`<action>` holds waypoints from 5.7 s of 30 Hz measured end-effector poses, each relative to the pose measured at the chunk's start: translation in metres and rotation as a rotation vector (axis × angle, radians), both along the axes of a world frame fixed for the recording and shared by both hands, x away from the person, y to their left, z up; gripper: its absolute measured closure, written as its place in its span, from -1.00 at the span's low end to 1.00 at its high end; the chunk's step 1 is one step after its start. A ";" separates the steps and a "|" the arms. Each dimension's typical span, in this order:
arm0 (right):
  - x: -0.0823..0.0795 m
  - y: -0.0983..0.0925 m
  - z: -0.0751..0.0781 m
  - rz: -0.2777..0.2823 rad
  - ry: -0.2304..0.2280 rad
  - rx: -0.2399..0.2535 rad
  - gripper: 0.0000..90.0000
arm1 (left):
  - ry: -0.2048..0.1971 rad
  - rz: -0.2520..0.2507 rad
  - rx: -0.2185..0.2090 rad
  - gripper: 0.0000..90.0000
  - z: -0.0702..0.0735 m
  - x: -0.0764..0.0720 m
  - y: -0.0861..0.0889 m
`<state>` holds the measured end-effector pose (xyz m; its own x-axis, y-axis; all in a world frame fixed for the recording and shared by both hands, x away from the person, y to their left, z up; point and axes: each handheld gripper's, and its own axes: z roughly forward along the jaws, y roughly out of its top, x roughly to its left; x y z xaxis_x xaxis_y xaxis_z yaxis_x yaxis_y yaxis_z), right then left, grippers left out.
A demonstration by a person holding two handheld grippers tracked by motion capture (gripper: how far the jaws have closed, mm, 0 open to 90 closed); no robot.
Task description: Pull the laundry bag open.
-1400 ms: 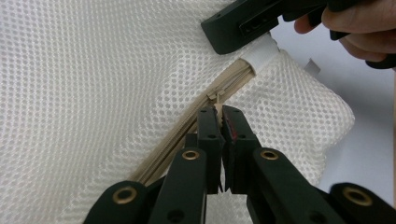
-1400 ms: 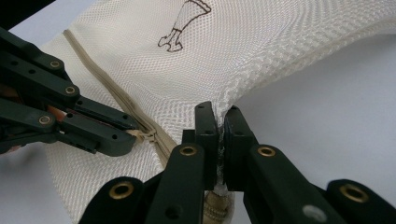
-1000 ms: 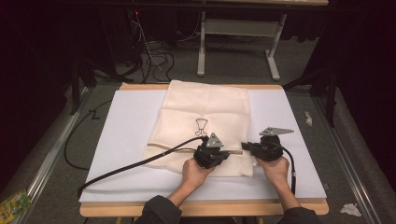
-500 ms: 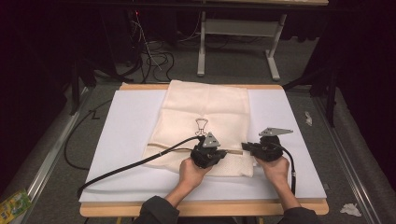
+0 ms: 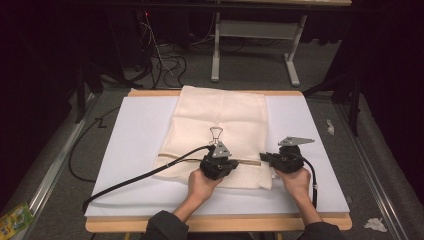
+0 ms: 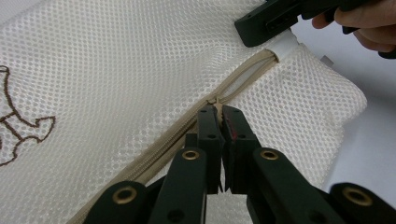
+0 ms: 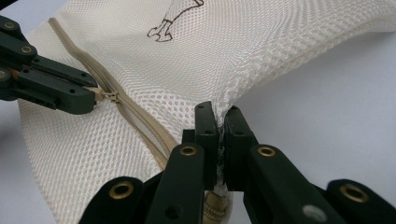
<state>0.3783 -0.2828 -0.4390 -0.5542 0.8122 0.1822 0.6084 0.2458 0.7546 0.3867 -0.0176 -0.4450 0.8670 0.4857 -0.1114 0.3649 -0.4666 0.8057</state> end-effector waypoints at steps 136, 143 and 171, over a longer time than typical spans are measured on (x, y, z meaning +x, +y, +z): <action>0.014 -0.005 -0.001 -0.055 0.007 -0.030 0.96 | -0.014 0.175 -0.060 0.94 0.009 0.002 0.091; 0.013 -0.005 -0.001 -0.056 0.007 -0.033 0.96 | -0.015 0.189 -0.060 0.94 0.009 0.001 0.099; 0.015 -0.007 -0.002 -0.057 0.006 -0.039 0.96 | -0.018 0.233 -0.073 0.94 0.011 -0.002 0.122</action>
